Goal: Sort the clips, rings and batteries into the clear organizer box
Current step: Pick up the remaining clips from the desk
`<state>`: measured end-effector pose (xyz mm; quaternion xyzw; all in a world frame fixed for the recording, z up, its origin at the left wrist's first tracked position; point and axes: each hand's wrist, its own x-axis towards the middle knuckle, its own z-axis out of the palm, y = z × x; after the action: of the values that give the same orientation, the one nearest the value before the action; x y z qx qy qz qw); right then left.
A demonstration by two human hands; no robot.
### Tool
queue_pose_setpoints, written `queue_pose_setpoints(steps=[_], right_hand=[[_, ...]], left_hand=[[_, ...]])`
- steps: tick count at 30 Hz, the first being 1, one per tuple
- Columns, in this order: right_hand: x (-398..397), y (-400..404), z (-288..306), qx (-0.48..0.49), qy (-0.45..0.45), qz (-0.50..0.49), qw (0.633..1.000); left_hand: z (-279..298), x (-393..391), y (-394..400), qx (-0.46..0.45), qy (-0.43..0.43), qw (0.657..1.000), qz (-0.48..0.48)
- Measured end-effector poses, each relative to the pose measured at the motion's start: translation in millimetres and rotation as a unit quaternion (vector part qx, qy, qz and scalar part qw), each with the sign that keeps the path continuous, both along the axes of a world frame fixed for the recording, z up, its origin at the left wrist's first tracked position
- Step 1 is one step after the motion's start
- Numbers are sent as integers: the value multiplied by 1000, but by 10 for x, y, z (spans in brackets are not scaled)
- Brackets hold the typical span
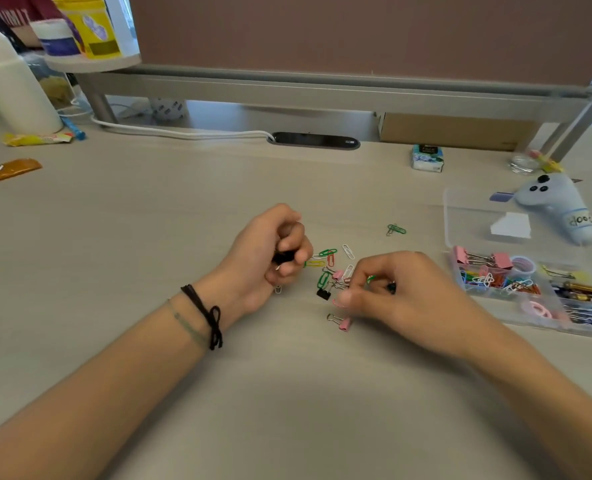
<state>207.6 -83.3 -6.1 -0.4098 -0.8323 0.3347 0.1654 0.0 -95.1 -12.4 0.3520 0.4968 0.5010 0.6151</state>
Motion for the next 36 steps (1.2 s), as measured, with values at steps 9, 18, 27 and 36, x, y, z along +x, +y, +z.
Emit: queue_pose_setpoints(steps=[9, 18, 27, 36], right_hand=[[-23, -151, -87, 164, -181, 25, 970], [162, 79, -18, -71, 78, -10, 994], [195, 228, -74, -462, 423, -38, 778], [127, 273, -115, -472, 412, -135, 768]], left_hand=[[-81, -25, -121, 50, 232, 967, -89], [-206, 186, -290, 124, 629, 767, 25], [-132, 288, -303, 100, 684, 722, -17], [-266, 165, -215, 174, 562, 809, 6]])
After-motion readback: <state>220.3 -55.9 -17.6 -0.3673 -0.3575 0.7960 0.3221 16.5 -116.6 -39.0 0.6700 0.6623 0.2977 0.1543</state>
